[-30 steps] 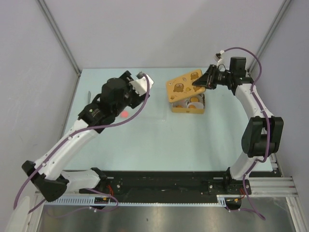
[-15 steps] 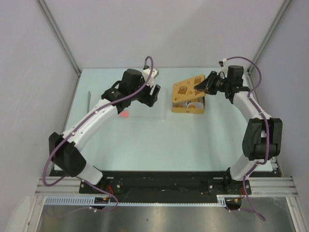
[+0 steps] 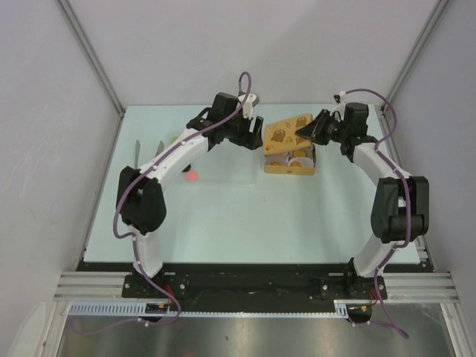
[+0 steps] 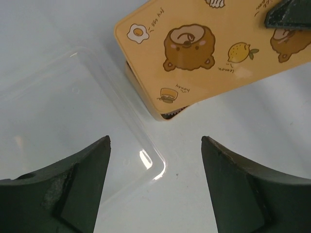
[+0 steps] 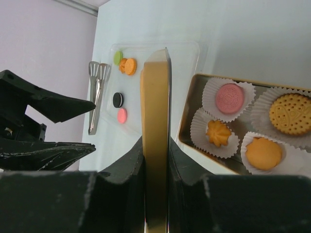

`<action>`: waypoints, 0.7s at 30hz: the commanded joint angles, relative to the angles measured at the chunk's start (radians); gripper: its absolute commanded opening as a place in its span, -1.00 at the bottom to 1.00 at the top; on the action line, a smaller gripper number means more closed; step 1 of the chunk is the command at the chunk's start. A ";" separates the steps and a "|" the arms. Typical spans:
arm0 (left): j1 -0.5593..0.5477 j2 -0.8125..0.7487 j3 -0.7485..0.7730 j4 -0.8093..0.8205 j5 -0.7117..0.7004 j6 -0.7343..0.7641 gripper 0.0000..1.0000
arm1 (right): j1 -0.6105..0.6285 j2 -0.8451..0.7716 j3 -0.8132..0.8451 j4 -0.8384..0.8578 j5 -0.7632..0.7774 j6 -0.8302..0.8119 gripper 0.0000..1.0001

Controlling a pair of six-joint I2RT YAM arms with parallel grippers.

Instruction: Pack the cookies

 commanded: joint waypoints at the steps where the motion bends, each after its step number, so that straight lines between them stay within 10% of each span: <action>1: 0.014 0.086 0.126 0.038 0.062 -0.052 0.60 | 0.004 0.043 -0.003 0.100 -0.009 0.034 -1.00; 21: 0.018 0.329 0.316 0.044 0.059 -0.069 0.60 | -0.010 0.141 -0.002 0.148 -0.085 0.054 -1.00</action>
